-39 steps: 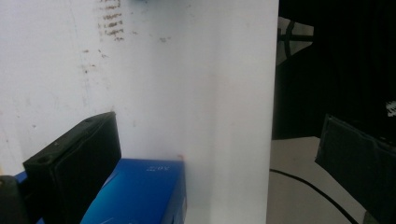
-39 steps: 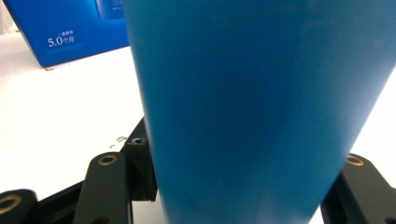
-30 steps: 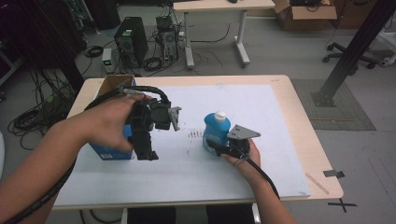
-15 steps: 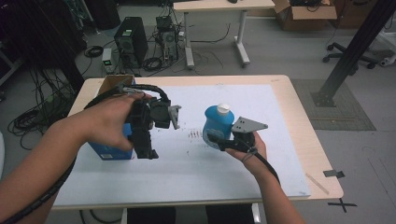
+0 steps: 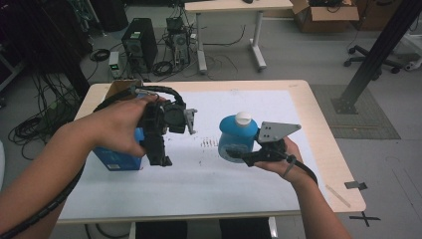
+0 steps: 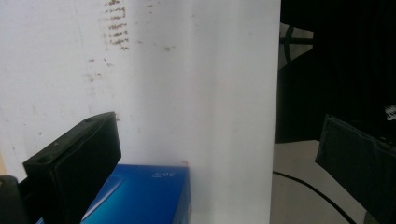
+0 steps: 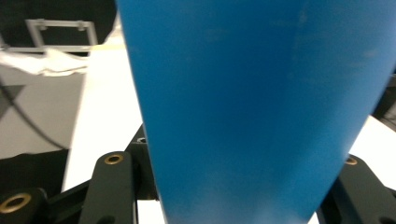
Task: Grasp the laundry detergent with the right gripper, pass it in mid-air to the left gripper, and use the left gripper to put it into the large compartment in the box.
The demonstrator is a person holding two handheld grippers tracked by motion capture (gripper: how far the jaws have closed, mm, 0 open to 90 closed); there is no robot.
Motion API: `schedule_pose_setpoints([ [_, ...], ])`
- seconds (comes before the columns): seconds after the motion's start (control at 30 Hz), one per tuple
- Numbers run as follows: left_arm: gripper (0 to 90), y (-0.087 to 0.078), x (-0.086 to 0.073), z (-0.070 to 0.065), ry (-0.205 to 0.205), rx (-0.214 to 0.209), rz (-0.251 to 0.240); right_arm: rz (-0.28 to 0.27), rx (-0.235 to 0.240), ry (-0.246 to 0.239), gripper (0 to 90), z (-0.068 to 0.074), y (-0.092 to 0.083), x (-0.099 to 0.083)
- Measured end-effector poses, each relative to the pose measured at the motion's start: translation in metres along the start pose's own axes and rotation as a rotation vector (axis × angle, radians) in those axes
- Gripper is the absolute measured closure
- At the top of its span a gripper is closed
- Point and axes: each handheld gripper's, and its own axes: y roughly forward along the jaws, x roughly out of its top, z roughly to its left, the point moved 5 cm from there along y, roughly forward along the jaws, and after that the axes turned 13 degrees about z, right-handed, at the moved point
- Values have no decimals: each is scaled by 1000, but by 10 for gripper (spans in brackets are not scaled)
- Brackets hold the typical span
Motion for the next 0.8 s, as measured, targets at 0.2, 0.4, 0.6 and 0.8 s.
schedule_pose_setpoints([
  [0.2, 2, -2, 7, 0, 7, 2, 9, 19, 79, -36, 445, 9, 1, -3],
  [0.4, 2, -5, 11, 0, 16, 2, 14, 29, 158, -64, 444, 18, 8, -4],
  [0.6, 2, -5, 13, -1, 19, 1, 19, 30, 215, -69, 443, 22, 16, -4],
  [0.8, 2, -4, 18, -1, 28, -5, 25, 35, 243, -60, 443, 22, 28, -7],
])
